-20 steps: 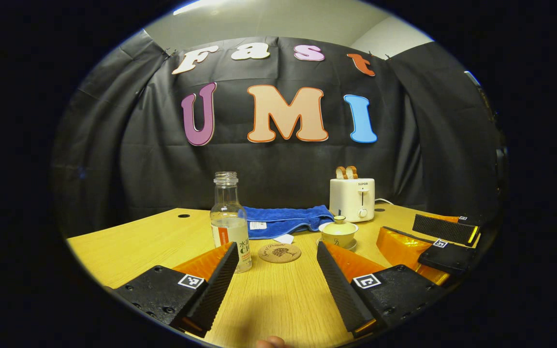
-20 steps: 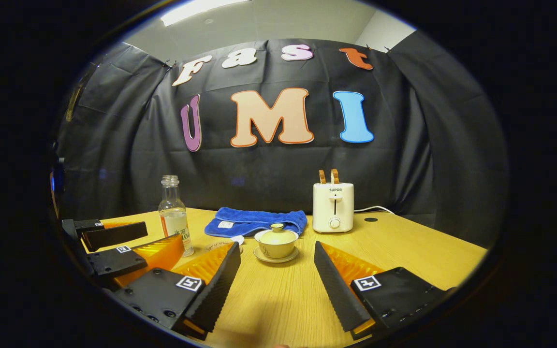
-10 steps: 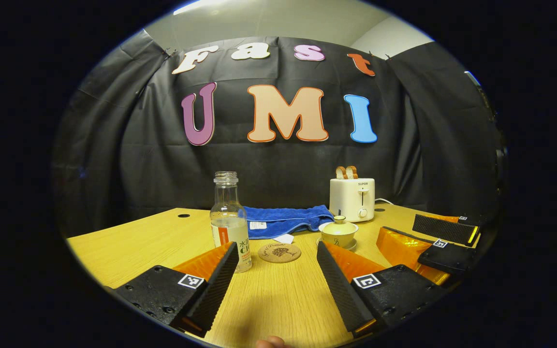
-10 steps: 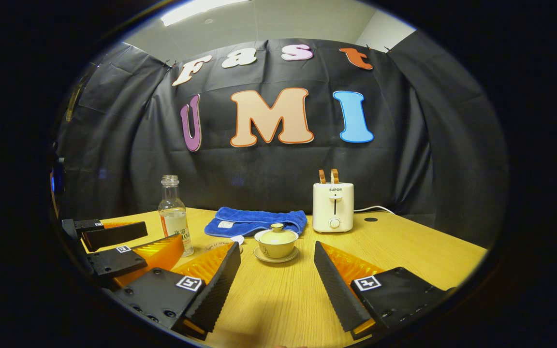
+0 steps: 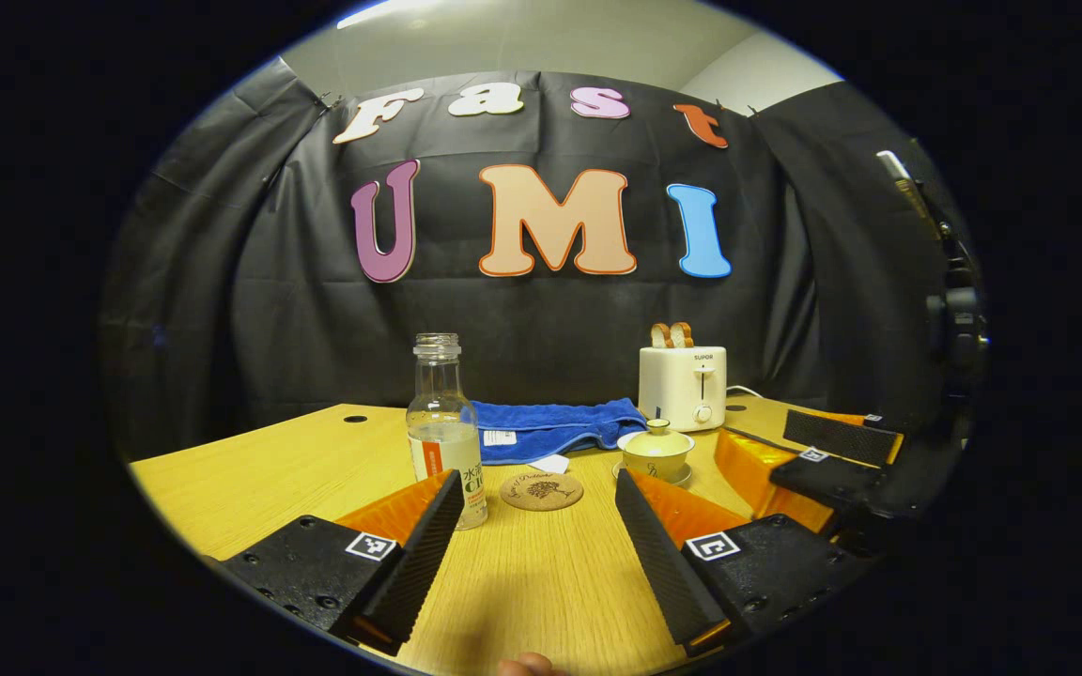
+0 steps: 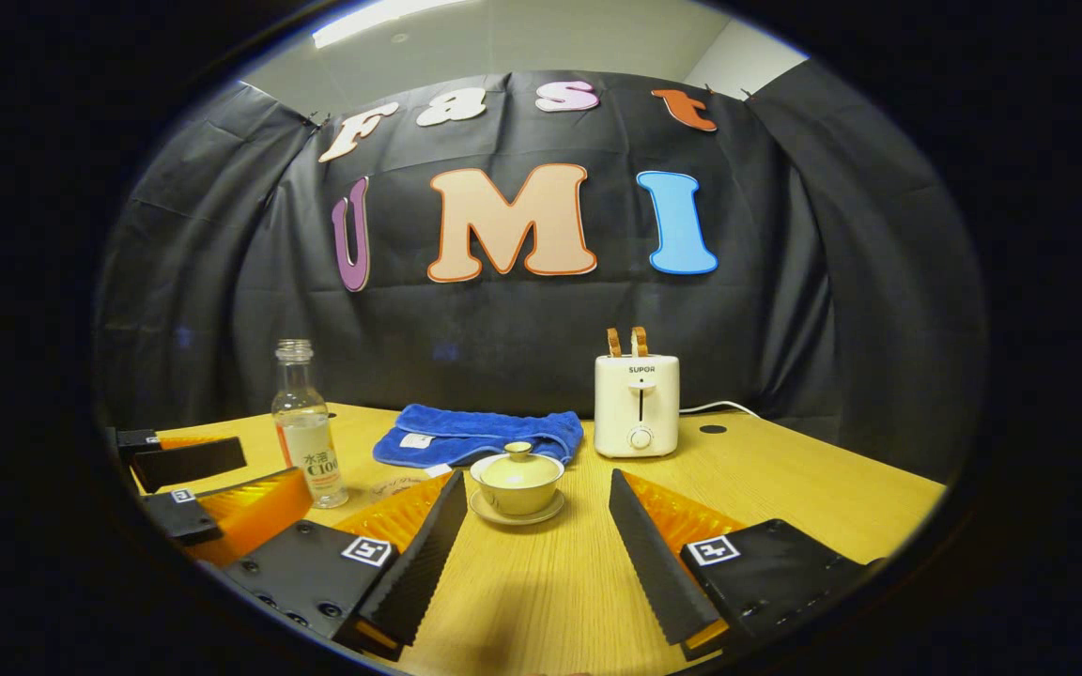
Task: Open the teacup lid with one hand, grasp the water bottle and pour water into the teacup with the other hand; after pouring, place the water bottle on the coaster and then close the teacup lid.
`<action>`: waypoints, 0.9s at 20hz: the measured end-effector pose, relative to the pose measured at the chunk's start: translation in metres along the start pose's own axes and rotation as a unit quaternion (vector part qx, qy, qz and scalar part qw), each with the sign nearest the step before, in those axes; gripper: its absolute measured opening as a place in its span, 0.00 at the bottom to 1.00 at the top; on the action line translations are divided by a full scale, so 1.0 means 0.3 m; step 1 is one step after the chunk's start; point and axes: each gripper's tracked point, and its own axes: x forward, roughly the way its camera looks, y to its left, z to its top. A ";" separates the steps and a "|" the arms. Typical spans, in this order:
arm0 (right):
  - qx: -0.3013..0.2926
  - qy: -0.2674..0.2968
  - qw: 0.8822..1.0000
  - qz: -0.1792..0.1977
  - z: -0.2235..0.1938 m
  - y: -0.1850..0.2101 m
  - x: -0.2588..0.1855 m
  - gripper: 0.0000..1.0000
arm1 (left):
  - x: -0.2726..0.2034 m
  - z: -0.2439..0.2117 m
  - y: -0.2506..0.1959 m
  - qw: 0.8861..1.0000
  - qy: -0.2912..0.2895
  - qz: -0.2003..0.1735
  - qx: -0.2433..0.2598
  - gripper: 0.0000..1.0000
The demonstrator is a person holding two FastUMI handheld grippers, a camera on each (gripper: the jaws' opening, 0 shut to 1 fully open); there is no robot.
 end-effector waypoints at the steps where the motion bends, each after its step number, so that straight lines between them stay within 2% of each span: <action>1: 0.000 0.001 1.000 -0.001 0.001 0.000 0.032 0.96 | -0.003 0.002 0.000 1.000 -0.001 -0.001 0.000 0.95; 8: -0.002 0.005 1.000 -0.008 -0.013 0.016 0.286 0.96 | -0.001 -0.002 -0.001 1.000 0.000 -0.002 -0.001 0.96; 12: -0.005 0.024 1.000 0.014 -0.034 0.051 0.421 0.95 | 0.000 -0.003 -0.001 1.000 0.000 -0.002 -0.001 0.96; 18: -0.009 0.065 0.997 0.036 -0.076 0.076 0.524 0.95 | 0.001 -0.003 -0.001 1.000 0.000 -0.002 -0.001 0.95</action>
